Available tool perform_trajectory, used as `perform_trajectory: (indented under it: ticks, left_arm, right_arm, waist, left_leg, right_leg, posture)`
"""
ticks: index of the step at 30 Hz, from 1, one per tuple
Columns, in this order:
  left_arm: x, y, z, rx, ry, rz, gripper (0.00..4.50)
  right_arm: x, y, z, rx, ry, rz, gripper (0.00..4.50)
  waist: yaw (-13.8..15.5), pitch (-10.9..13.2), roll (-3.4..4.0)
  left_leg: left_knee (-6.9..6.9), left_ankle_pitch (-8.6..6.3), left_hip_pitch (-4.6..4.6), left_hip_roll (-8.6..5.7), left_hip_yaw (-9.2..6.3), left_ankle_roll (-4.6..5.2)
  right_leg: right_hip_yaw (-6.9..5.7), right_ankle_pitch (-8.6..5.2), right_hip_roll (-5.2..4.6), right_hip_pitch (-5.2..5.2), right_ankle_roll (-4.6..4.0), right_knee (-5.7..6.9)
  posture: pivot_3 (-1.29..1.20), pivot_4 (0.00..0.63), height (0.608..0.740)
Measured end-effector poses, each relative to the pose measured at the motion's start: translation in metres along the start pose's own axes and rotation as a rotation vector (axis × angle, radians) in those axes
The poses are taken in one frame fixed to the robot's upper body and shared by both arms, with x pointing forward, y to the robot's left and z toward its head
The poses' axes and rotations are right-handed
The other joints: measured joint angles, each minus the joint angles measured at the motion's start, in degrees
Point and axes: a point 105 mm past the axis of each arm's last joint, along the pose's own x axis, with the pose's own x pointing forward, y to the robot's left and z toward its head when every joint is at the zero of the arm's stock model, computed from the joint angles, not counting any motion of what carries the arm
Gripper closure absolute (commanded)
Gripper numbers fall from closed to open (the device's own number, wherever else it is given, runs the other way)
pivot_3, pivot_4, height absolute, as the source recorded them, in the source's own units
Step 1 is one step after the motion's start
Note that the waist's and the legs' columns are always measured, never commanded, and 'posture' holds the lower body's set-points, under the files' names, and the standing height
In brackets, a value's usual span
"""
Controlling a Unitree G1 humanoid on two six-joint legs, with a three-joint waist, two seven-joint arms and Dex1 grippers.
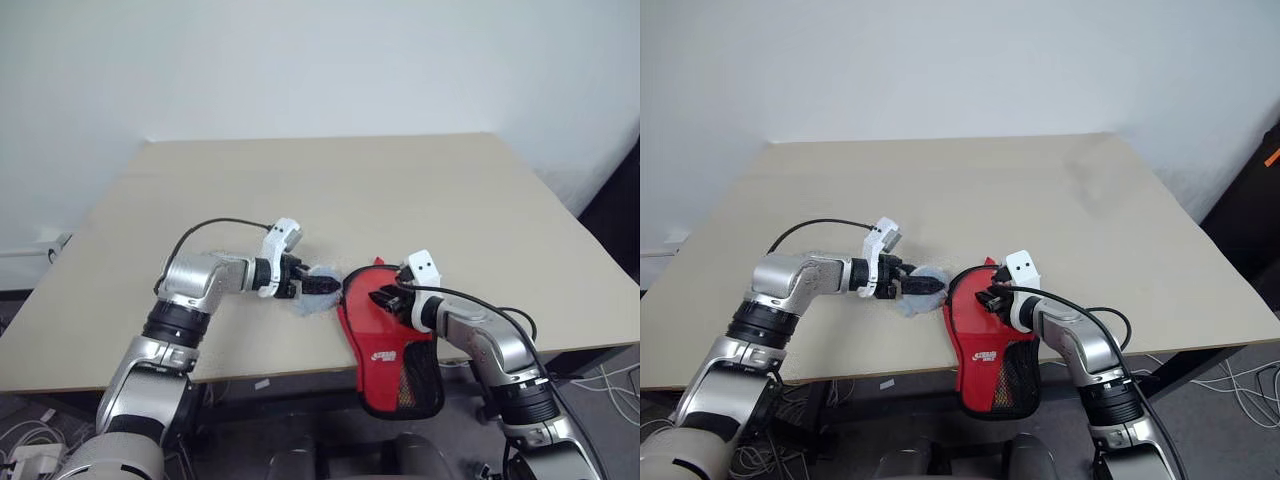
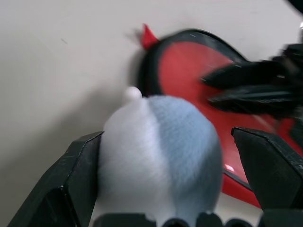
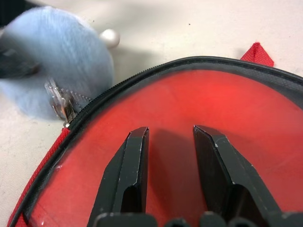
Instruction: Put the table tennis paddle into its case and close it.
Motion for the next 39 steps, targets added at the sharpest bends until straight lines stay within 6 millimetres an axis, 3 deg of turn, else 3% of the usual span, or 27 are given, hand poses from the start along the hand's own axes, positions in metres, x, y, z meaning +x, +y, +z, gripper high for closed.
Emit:
perform_trajectory:
  ticks: [4, 10, 12, 17, 21, 39]
  left_arm:
    - [-0.004, 0.000, -0.010, -0.012, 0.012, -0.007, 0.02]
    - [0.008, 0.016, -0.023, -0.032, 0.022, 0.075, 0.02]
    - [0.013, 0.017, -0.021, -0.034, 0.008, 0.079, 0.39]
    - [0.022, 0.026, -0.017, -0.051, -0.017, 0.126, 1.99]
    - [0.026, 0.025, -0.015, -0.045, -0.023, 0.125, 3.06]
    - [0.053, 0.040, 0.029, -0.001, -0.073, 0.236, 3.06]
  right_arm:
    - [0.001, -0.001, 0.000, 0.000, 0.001, -0.004, 2.93]
    - [0.001, -0.003, 0.000, -0.005, 0.003, -0.012, 2.93]
    - [0.001, -0.004, -0.001, -0.009, 0.007, -0.017, 2.93]
    - [0.002, -0.003, -0.003, -0.029, 0.023, -0.007, 4.49]
    - [0.001, -0.002, -0.004, -0.039, 0.026, 0.003, 4.50]
    - [0.004, 0.002, -0.005, -0.018, 0.059, 0.009, 4.50]
  waist:
    - [0.2, 0.0, -0.01]
    - [0.2, 0.0, 0.00]
    - [0.5, 0.0, 0.00]
    - [1.1, 0.0, -0.01]
    - [1.2, 0.0, -0.01]
    - [1.3, 0.0, -0.06]
  left_leg:
    - [0.04, 0.00, 0.00, -0.02, -0.02, 0.00]
    - [0.06, -0.01, 0.05, -0.04, -0.02, 0.01]
    - [0.16, -0.01, 0.06, -0.04, -0.02, 0.01]
    - [0.27, -0.02, 0.07, -0.01, -0.18, 0.05]
    - [0.27, -0.03, 0.06, -0.01, -0.18, 0.08]
    - [0.34, -0.03, 0.05, -0.01, -0.17, 0.12]
  right_leg:
    - [-0.03, 0.00, -0.01, 0.05, 0.00, 0.00]
    - [-0.09, 0.00, -0.02, 0.16, 0.00, 0.01]
    - [-0.16, 0.00, -0.02, 0.25, -0.01, 0.01]
    - [-0.16, 0.02, -0.04, 0.26, -0.03, 0.06]
    - [-0.14, 0.02, -0.03, 0.24, -0.02, 0.08]
    - [-0.18, 0.02, -0.02, 0.27, -0.02, 0.09]
  posture:
    - [0.00, 0.000, 0.724]
    - [0.00, 0.000, 0.724]
    - [0.00, 0.000, 0.724]
    - [0.00, 0.000, 0.724]
    - [0.00, 0.000, 0.724]
    - [0.00, 0.000, 0.724]
